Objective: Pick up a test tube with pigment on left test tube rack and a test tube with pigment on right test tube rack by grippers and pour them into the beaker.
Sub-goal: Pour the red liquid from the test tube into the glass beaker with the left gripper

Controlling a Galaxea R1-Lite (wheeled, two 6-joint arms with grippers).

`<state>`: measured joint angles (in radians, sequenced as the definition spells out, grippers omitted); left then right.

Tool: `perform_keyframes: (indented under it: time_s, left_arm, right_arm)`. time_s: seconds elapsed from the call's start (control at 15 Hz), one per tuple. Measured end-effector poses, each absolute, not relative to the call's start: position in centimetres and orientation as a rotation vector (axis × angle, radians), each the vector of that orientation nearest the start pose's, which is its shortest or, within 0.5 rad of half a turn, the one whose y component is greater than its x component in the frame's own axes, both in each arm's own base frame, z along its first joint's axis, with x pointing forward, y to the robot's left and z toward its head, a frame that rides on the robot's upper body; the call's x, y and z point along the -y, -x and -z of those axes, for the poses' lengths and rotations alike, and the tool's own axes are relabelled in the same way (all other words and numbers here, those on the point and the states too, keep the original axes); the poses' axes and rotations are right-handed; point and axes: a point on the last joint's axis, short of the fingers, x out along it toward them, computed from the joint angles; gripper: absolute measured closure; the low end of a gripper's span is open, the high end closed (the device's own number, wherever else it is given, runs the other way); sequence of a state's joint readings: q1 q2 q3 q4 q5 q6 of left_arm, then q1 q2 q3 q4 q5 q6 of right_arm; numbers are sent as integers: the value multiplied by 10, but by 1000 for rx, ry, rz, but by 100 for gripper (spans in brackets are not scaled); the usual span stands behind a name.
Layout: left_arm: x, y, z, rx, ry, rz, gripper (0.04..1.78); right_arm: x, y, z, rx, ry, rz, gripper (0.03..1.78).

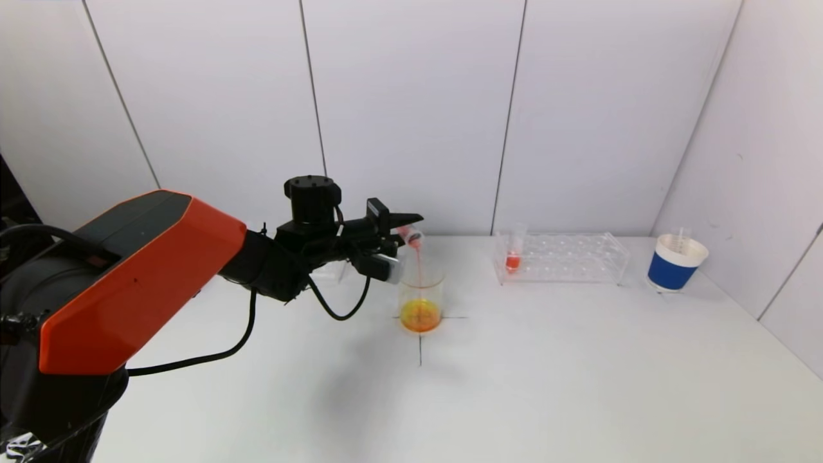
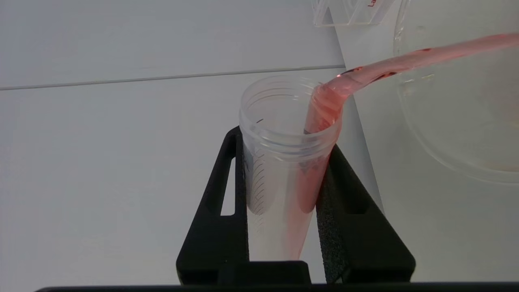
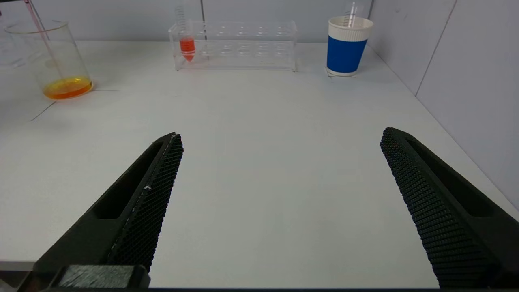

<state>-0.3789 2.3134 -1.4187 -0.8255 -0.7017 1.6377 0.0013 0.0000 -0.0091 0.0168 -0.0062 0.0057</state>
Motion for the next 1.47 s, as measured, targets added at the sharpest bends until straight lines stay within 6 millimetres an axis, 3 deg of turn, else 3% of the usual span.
perform_keyframes:
  time_s: [1.47]
  left_arm:
    - [189,-429,-137,948,-1602,801,133]
  right_arm:
    - [0,24,-76,-8,-6,5,4]
